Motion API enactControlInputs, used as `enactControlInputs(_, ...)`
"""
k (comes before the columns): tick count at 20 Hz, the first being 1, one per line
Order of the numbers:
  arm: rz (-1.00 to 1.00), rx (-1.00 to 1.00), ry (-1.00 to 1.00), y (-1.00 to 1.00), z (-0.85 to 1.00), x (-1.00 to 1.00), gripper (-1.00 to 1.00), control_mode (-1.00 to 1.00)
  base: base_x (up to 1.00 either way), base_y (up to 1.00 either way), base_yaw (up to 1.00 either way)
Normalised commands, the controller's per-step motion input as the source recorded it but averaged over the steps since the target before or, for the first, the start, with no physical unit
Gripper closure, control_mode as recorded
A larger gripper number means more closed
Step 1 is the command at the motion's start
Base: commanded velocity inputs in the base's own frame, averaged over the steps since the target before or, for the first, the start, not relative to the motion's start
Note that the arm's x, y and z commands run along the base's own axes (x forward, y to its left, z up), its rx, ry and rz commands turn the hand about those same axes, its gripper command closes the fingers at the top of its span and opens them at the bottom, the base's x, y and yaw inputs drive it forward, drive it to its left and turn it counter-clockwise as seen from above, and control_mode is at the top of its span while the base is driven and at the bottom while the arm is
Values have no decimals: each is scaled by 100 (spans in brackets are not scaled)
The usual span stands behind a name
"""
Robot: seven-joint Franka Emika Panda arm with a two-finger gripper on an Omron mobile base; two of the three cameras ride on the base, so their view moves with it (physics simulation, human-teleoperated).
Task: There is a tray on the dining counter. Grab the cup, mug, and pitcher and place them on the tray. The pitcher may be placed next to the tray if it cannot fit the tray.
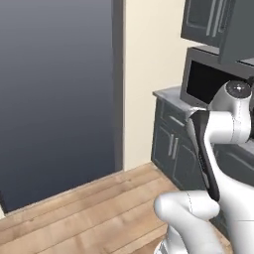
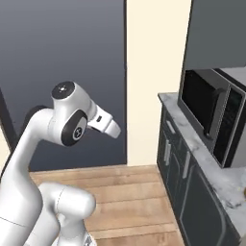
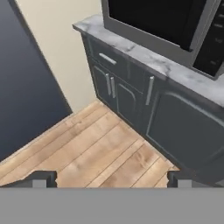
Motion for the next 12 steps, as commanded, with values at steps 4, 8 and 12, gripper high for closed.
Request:
enactControlInputs(4,0,0,0,0,0,0,-100,100,65,-21,-61)
enactControlInputs(8,0,0,0,0,0,0,-100,100,48,-29,-65)
enactControlInputs(12,0,0,0,0,0,0,-100,100,47,-29,-65)
